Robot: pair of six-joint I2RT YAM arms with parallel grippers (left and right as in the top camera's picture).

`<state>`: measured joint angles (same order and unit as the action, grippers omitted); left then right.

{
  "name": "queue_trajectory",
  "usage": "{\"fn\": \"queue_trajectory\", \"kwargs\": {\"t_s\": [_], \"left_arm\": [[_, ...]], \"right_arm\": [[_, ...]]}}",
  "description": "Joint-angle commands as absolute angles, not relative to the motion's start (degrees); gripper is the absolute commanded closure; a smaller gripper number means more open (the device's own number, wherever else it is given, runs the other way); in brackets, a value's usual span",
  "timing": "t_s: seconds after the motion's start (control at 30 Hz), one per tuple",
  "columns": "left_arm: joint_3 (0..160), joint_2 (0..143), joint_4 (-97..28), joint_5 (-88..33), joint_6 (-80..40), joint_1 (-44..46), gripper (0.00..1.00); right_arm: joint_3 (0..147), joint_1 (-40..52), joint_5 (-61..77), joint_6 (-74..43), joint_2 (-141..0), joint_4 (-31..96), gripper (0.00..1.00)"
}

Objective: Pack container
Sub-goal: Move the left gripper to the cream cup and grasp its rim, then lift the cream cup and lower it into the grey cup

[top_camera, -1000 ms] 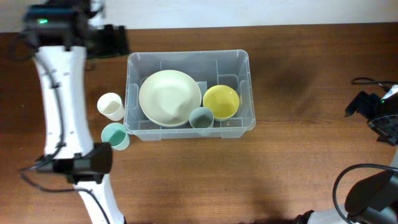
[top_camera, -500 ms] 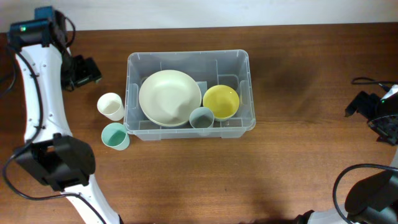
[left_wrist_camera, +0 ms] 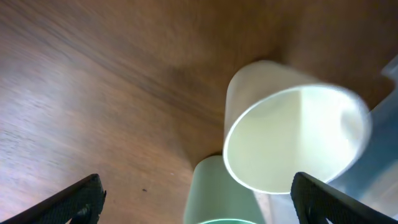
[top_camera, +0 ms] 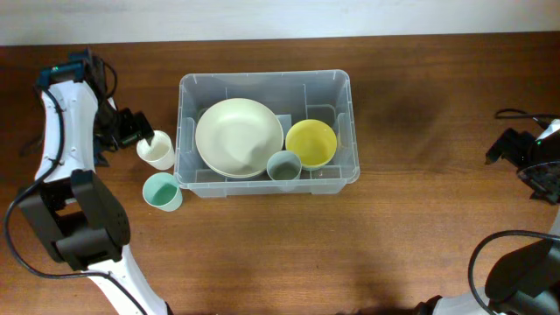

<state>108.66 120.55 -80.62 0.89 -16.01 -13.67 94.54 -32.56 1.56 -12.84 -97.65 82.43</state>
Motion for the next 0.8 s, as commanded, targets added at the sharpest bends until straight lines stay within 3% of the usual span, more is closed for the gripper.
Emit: {"fn": "queue_trajectory", "kwargs": {"t_s": [0.0, 0.27, 0.33, 0.37, 0.53, 0.77], "left_arm": [[105.16, 120.66, -79.88, 0.1, -13.98, -13.67, 0.03], [100.36, 120.84, -74.13, -0.73, -13.98, -13.67, 0.11], [100.22, 120.97, -73.87, -1.37, -14.0, -13.67, 0.27], [100.22, 120.97, -73.56, -1.93, -14.02, -13.67, 0.44], [100.22, 120.95, -72.73, -2.22, -14.02, -13.69, 0.99], [110.34, 120.81, -72.71, -2.2, -13.98, -14.68, 0.99]], "right_arm": [[94.48, -32.64, 1.48, -12.45, -96.9, 82.43, 0.01], [94.48, -32.64, 1.45, -12.45, -96.9, 82.43, 0.01], [94.48, -32.64, 1.45, -12.45, -96.9, 82.43, 0.01], [94.48, -32.64, 1.45, -12.43, -96.9, 82.46, 0.01], [94.48, -32.64, 1.48, -12.43, -96.9, 82.43, 0.01], [94.48, -32.64, 1.45, -12.43, -96.9, 82.43, 0.01]]}}
